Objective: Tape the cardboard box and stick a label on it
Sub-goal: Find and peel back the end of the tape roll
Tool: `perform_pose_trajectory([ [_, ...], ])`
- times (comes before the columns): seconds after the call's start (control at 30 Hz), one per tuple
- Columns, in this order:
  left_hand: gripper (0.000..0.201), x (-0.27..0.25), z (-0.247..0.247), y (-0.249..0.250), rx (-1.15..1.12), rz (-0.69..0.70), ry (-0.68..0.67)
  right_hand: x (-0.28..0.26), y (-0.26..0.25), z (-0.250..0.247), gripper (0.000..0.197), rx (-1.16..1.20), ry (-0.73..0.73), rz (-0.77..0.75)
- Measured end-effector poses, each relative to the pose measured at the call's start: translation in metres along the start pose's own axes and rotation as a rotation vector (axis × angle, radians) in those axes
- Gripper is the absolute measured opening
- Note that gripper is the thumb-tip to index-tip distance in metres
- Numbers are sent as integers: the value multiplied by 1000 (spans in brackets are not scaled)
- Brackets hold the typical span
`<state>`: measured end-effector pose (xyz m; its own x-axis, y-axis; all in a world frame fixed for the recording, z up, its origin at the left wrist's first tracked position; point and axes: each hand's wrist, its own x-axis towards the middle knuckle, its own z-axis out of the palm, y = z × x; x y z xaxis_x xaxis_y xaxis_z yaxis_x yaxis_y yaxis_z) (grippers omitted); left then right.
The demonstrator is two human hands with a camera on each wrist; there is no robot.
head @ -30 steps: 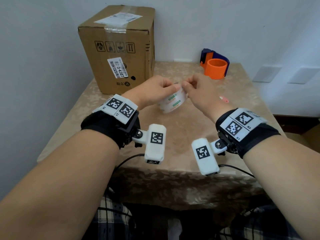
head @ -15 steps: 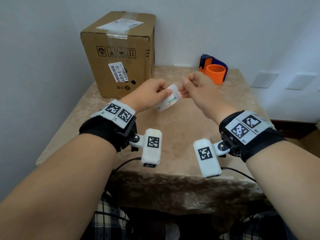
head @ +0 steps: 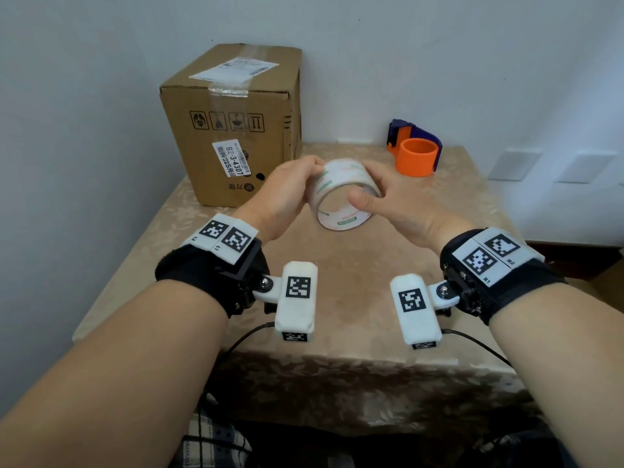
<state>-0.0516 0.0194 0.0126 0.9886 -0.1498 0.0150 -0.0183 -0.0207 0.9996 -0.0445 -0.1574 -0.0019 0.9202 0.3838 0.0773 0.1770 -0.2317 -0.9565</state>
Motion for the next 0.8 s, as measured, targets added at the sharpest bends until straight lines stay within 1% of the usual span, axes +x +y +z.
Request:
perform_pose_trajectory([
  [0.03, 27, -1, 2, 1, -68, -2, 28, -1, -2, 0, 60, 4, 20, -24],
  [0.07, 25, -2, 5, 3, -57, 12, 46, -2, -5, 2, 41, -9, 48, -47],
  [0.1, 23, -3, 7, 4, 25, 44, 63, -3, -6, 4, 27, -36, 75, -64],
  [0.13, 22, -3, 8, 6, 133, 95, 83, -3, -6, 5, 22, -65, 87, -74],
  [0.17, 22, -4, 11, 7, 213, 166, 95, -3, -6, 8, 30, -92, 89, -80],
  [0.2, 22, -5, 13, 8, 232, 230, 91, -3, -6, 11, 49, -108, 93, -76],
  [0.23, 24, -6, 16, 10, 201, 273, 74, -2, -6, 14, 70, -118, 106, -69],
  [0.27, 29, -8, 20, 10, 153, 294, 61, -1, -6, 17, 81, -99, 116, -49],
  [0.3, 34, -8, 23, 8, 107, 300, 63, 0, -6, 20, 80, -43, 123, -28],
  [0.37, 44, -7, 26, 4, 61, 277, 83, 2, -7, 25, 64, 113, 156, 37],
  [0.4, 47, -5, 27, 2, 53, 263, 92, 3, -9, 27, 66, 166, 184, 79],
  [0.47, 51, -3, 28, -2, 17, 244, 112, 3, -11, 30, 76, 193, 219, 128],
  [0.5, 53, -2, 28, -3, -19, 238, 122, 4, -13, 31, 77, 207, 227, 149],
  [0.67, 59, -2, 25, -3, -170, 211, 155, 5, -20, 29, 75, 254, 216, 217],
  [0.8, 53, -6, 25, -1, -154, 179, 236, 6, -21, 31, 73, 262, 228, 257],
])
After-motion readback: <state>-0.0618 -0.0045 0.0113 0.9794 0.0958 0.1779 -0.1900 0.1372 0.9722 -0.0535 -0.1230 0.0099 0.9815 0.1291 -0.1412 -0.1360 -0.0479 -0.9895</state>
